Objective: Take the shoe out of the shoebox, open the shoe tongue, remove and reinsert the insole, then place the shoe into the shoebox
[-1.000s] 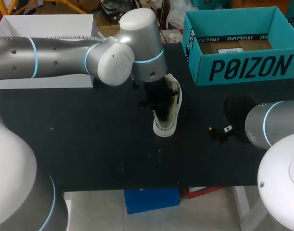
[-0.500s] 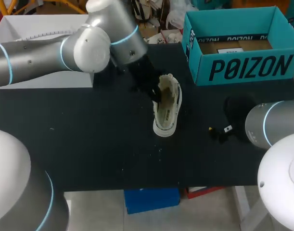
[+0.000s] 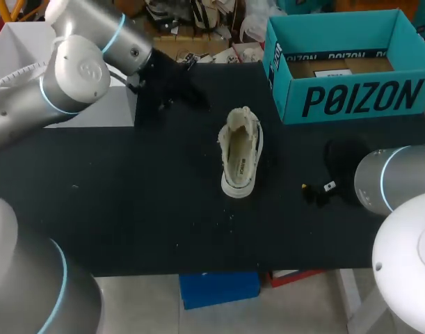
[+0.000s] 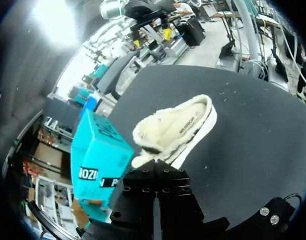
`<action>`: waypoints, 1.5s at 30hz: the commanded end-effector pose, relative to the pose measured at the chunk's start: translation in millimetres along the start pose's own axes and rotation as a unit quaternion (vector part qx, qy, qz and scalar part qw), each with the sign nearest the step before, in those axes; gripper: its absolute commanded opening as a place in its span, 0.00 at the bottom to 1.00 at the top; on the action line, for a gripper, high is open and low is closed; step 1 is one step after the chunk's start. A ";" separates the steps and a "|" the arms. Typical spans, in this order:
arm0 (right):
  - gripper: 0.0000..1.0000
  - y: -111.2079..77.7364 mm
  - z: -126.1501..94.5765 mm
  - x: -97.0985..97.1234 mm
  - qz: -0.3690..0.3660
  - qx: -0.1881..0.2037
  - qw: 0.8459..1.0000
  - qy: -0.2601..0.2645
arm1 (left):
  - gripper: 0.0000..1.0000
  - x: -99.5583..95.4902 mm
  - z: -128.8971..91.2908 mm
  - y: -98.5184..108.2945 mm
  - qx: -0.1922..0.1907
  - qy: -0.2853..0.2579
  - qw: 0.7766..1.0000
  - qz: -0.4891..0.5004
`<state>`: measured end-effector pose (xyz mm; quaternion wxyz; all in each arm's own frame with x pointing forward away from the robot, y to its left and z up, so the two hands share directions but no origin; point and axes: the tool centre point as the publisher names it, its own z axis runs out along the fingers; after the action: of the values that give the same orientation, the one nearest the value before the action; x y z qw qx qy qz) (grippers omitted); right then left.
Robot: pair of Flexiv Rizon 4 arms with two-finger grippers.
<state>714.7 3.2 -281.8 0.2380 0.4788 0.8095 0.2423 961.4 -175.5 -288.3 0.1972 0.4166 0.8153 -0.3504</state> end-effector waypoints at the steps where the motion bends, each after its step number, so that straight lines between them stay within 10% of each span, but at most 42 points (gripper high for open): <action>1: 1.00 -0.4 0.8 1.3 0.001 -0.001 1.000 -0.001 | 0.00 -16.9 27.0 2.8 -0.052 -0.057 0.997 -0.014; 10: 1.00 -0.4 0.8 1.3 0.001 -0.001 1.000 -0.001 | 0.00 -37.6 63.0 1.0 -0.037 -0.020 0.999 -0.007; 25: 1.00 -0.4 0.8 1.3 0.001 -0.001 1.000 -0.001 | 0.00 26.9 75.8 -43.6 0.028 0.062 0.997 -0.032; 37: 1.00 -0.4 0.8 1.3 0.001 -0.001 1.000 -0.001 | 0.00 23.9 34.3 -41.4 -0.017 0.104 0.994 0.001; 40: 1.00 -0.4 0.8 1.3 0.001 -0.001 1.000 -0.001 | 0.31 17.7 21.9 -39.3 -0.033 0.123 0.992 0.018; 45: 1.00 -0.4 0.8 1.3 0.001 -0.001 1.000 -0.001 | 0.49 16.9 25.5 -39.6 -0.047 0.199 0.973 0.106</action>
<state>714.7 3.2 -281.8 0.2380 0.4788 0.8095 0.2423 917.8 -199.0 -307.0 0.1196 0.5093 0.8155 -0.2475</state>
